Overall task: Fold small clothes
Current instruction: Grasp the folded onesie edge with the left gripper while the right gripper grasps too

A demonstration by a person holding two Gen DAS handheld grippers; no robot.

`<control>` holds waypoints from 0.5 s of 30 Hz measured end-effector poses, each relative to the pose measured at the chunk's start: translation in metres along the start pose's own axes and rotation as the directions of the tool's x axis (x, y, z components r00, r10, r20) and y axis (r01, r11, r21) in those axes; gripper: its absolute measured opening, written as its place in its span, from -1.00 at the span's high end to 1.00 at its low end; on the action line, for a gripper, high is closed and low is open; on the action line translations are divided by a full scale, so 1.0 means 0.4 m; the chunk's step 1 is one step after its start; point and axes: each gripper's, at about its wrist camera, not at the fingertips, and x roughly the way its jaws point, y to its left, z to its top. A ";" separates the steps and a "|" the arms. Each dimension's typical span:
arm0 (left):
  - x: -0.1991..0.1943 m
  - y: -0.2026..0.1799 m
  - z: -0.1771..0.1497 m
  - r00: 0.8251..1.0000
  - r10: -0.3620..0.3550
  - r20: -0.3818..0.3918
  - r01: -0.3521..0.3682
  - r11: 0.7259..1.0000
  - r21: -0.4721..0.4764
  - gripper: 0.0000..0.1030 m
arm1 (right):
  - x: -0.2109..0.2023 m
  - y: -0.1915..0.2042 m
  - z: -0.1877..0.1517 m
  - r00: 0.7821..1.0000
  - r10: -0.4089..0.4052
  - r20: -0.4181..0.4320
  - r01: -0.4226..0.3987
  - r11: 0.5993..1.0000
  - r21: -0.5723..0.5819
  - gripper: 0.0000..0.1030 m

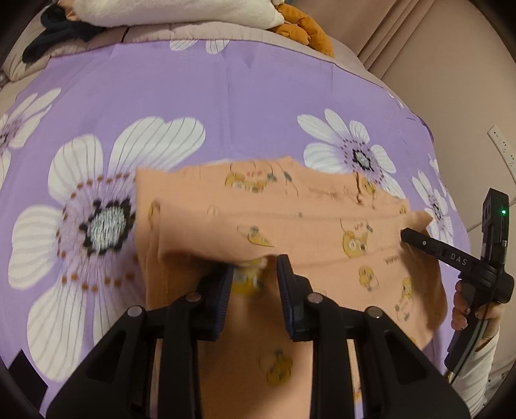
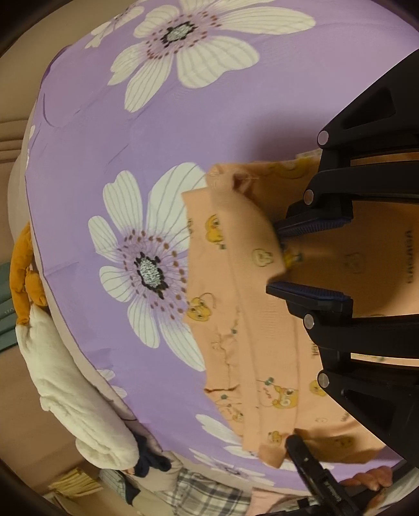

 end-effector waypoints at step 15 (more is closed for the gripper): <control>0.010 0.065 0.134 0.993 0.043 0.107 -0.031 0.993 -0.112 0.29 | -0.016 -0.059 0.129 0.994 -0.054 0.098 0.049 0.997 0.056 0.43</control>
